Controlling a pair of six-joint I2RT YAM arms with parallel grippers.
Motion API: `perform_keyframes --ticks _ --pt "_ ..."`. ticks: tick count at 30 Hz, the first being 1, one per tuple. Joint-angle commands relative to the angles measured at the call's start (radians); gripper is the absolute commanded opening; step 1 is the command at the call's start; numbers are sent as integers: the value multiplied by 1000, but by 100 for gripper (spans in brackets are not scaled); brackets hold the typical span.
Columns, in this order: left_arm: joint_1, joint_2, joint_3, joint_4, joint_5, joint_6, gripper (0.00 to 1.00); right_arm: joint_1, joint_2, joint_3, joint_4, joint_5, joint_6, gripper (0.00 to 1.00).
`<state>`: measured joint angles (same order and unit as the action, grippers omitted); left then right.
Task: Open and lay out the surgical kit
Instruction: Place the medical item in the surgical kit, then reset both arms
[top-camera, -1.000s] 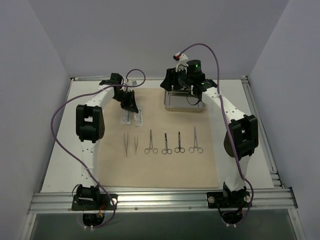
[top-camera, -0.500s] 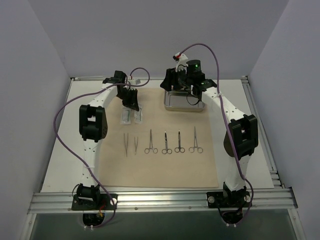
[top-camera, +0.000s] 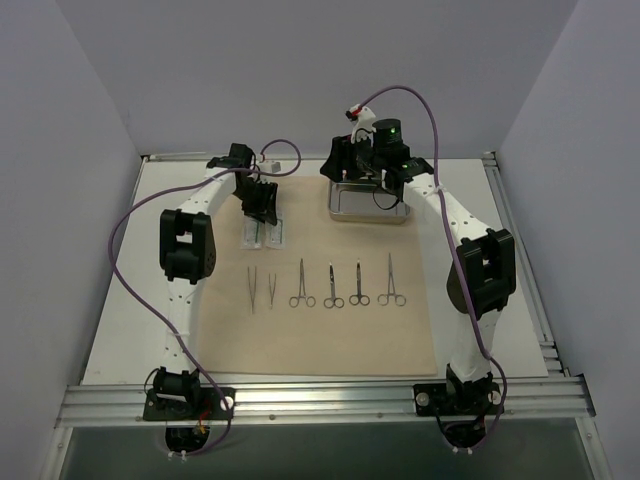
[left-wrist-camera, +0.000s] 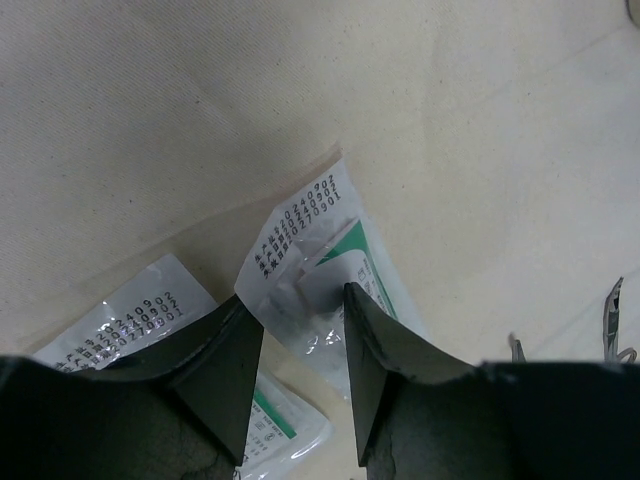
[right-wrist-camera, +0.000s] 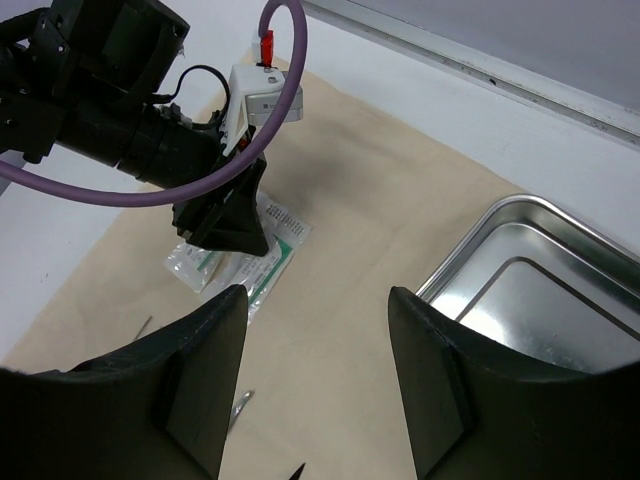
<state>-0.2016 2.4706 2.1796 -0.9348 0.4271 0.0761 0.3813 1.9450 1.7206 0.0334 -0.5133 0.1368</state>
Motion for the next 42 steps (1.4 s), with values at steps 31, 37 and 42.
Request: perform_keyframes --ticks 31,37,42 --pt "19 -321 129 16 -305 -28 72 -330 -11 123 -245 341 62 100" --pt "142 -426 31 1 -399 -64 73 -458 -78 -6 -190 280 47 100" --pt "313 -579 -124 -7 -545 -30 76 -489 -83 8 -282 354 -31 100"
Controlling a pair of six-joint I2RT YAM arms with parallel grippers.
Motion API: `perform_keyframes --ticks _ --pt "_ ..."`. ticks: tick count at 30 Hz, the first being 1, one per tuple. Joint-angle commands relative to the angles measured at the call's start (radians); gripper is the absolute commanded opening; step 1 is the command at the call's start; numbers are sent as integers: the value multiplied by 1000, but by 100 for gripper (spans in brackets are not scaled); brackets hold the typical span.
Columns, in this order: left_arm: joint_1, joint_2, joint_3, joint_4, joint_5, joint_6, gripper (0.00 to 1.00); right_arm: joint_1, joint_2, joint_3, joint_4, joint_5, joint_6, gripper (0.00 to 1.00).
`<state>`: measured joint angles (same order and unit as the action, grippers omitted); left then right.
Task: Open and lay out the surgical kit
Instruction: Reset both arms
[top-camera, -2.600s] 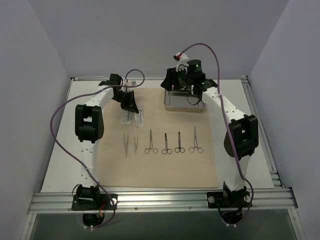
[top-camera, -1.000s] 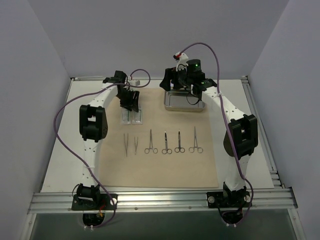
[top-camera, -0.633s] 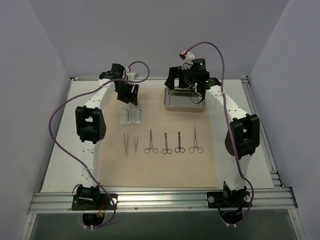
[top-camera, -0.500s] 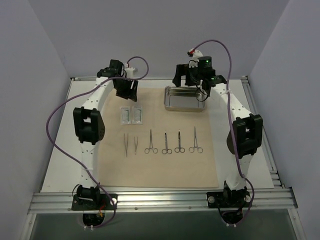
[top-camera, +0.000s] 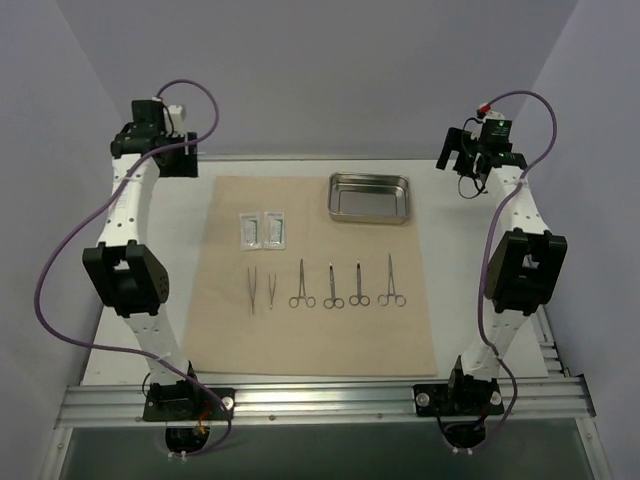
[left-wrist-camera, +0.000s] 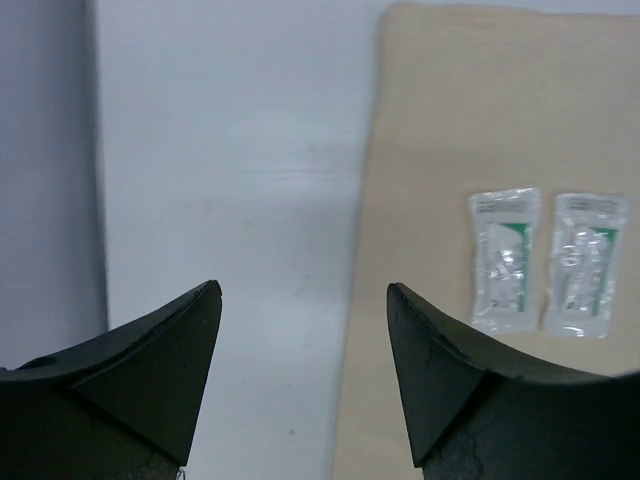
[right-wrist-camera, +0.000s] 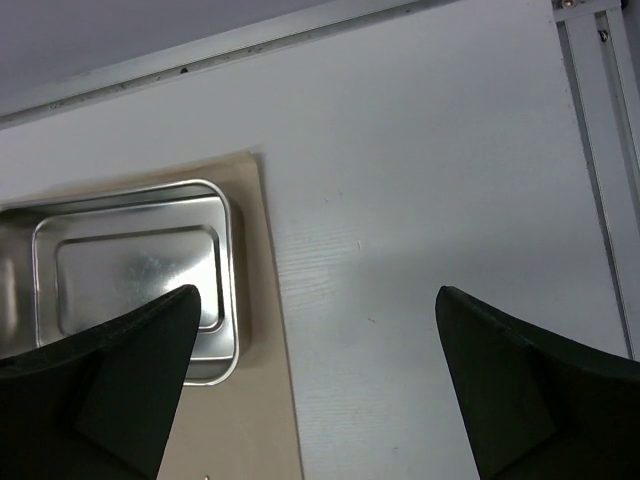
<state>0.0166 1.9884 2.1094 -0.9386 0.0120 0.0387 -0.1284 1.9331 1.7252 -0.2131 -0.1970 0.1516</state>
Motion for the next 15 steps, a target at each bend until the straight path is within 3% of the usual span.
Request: perform_keyframes --ticks 1,2,6,11,15 --pt "129 -117 -102 -3 -136 9 76 12 -78 -9 -28 59 -47 100" --pt "199 -138 -130 -3 -141 3 76 -6 -95 -33 -14 117 -47 100" --pt "308 -265 -299 53 -158 26 76 -20 -144 -107 52 221 -46 100" --pt "319 -388 -500 156 -172 87 77 -22 -203 -188 99 208 -58 100" --pt "319 -428 -548 181 -164 70 77 -22 -247 -272 155 179 -63 100"
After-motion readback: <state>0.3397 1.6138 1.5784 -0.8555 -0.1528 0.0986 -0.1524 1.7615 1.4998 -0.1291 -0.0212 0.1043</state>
